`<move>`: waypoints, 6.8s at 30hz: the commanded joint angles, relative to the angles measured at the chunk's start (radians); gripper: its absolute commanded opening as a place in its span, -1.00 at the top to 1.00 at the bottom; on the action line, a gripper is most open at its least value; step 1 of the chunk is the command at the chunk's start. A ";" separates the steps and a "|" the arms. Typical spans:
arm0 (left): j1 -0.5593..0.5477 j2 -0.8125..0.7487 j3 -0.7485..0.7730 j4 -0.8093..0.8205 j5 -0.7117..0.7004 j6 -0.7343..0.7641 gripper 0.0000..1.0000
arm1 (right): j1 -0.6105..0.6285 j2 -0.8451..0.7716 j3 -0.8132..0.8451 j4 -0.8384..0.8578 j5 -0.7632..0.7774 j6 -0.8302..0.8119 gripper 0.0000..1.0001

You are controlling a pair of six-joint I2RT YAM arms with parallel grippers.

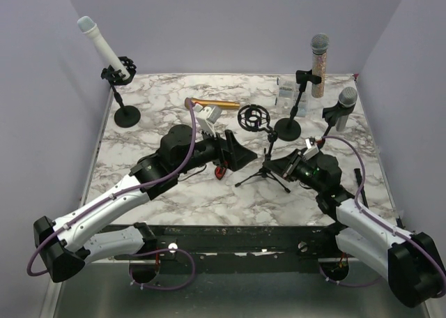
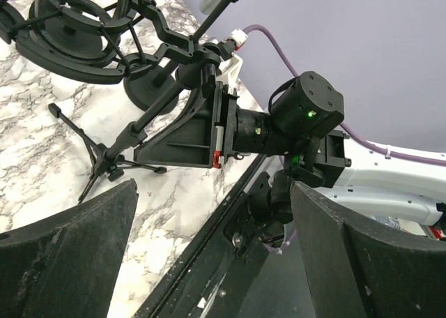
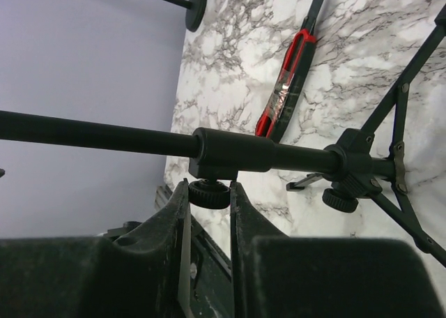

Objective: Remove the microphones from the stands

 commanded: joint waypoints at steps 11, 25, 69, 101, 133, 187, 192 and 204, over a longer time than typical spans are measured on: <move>-0.004 -0.059 -0.029 -0.034 -0.081 0.055 -0.80 | 0.104 -0.036 0.159 -0.463 0.408 -0.251 0.99; -0.005 -0.077 -0.031 -0.053 -0.101 0.064 -0.80 | 0.312 0.058 0.387 -0.729 0.811 -0.356 0.99; -0.007 -0.011 -0.048 0.001 -0.025 0.040 -0.94 | 0.312 -0.185 0.651 -0.915 0.808 -0.349 -0.24; -0.015 -0.037 -0.072 0.016 -0.006 0.029 -0.94 | -0.117 0.050 0.166 -0.198 -0.137 -0.036 0.07; -0.015 -0.023 -0.070 0.026 -0.010 0.026 -0.94 | 0.214 0.131 0.398 -0.780 0.634 -0.303 0.98; -0.064 0.984 1.253 -0.267 0.276 0.425 -0.97 | 0.247 0.070 0.248 -0.548 0.671 -0.459 0.90; -0.064 1.027 1.287 -0.273 0.263 0.420 -0.94 | 0.246 0.065 0.252 -0.552 0.666 -0.461 0.90; -0.066 1.037 1.274 -0.228 0.196 0.392 -0.16 | 0.247 0.048 0.265 -0.584 0.674 -0.464 0.85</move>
